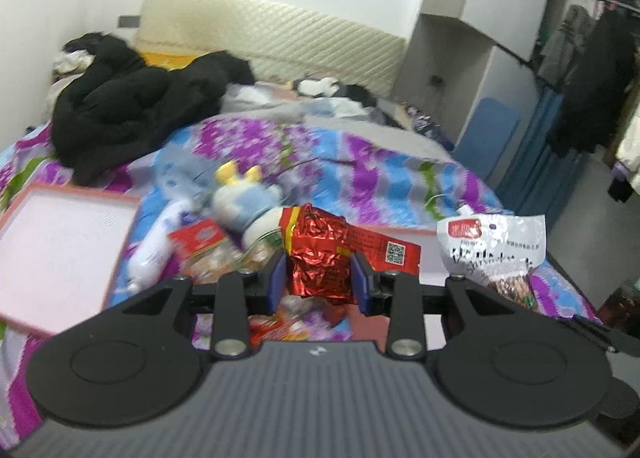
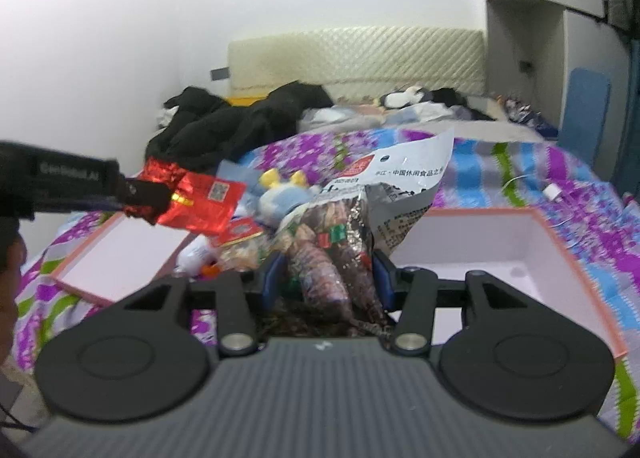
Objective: Organize snacks
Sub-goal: 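Grasp a clear snack bag with the right tool while the left carries candy to the pink box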
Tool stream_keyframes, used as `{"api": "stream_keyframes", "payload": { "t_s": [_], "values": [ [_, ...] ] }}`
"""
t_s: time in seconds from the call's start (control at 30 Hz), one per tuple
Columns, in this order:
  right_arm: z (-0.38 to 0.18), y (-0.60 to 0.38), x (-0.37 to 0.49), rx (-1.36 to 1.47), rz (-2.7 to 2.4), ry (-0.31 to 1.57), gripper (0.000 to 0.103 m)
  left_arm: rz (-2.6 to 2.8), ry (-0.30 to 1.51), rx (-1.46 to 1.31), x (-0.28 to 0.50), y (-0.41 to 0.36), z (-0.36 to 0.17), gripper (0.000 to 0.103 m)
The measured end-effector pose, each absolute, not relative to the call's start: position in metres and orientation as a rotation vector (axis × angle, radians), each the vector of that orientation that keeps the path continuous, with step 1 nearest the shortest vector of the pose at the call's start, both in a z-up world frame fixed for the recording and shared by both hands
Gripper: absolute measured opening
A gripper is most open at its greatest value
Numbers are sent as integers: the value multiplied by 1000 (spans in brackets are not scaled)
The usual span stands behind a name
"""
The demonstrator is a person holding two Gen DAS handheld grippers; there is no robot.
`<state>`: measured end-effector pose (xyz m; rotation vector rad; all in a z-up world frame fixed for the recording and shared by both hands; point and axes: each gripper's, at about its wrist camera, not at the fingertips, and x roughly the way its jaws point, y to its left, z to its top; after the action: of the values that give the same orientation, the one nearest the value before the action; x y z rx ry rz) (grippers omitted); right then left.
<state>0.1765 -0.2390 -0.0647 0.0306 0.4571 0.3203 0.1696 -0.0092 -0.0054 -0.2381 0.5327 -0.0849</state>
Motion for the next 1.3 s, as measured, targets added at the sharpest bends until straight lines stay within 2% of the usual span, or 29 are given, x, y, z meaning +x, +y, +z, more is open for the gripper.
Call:
{"api": "stream_keyframes", "payload": {
  "t_s": [0.17, 0.47, 0.83, 1.13, 1.23, 1.3],
  "values": [
    [-65, -269, 183, 35, 251, 450, 50, -140, 515, -186, 189, -47, 2, 40],
    [-91, -306, 215, 43, 156, 498, 50, -224, 578, -124, 247, -102, -17, 40],
    [-155, -332, 275, 68, 104, 629, 50, -273, 760, -69, 334, -144, -99, 40],
    [-199, -334, 293, 101, 113, 729, 51, -276, 863, -57, 367, -148, -150, 40],
    [-200, -333, 293, 110, 115, 741, 53, -275, 877, -79, 365, -142, -151, 45],
    [-197, -333, 291, 110, 109, 738, 65, -270, 873, -91, 362, -137, -148, 56]
  ]
}}
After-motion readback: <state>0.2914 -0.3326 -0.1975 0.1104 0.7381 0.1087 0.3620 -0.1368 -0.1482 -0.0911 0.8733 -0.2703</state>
